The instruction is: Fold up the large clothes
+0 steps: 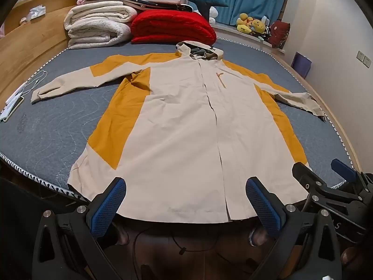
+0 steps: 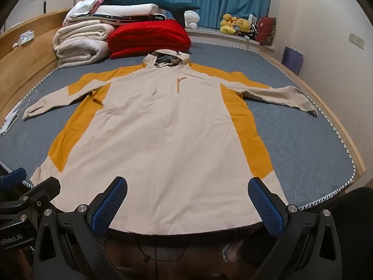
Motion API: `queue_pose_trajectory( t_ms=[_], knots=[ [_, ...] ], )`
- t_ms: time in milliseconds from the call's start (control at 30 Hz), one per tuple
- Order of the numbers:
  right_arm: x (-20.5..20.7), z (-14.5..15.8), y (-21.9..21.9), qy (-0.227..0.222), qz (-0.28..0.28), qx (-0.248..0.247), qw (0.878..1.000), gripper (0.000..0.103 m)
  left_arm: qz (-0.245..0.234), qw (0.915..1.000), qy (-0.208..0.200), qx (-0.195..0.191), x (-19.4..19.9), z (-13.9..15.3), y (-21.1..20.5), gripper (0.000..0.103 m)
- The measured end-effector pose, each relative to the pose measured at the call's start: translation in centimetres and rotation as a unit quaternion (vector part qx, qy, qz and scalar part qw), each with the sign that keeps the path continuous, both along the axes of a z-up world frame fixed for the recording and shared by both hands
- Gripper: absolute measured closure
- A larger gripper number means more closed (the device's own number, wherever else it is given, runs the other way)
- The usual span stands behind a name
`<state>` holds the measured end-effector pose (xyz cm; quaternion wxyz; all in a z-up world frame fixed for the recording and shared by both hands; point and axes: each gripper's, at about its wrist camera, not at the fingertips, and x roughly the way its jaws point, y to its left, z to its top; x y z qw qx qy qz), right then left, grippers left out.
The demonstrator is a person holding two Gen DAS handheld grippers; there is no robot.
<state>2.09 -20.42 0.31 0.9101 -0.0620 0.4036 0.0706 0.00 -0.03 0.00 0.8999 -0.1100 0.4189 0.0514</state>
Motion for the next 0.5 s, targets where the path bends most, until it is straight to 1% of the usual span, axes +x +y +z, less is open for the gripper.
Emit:
queue_pose_trajectory(
  t_ms=[500],
  knots=[
    [0.06,0.03,-0.02,0.0,0.0,0.0,1.0,0.001,0.001,1.0,0.001,0.0,0.17,0.22,-0.16,0.001]
  ],
)
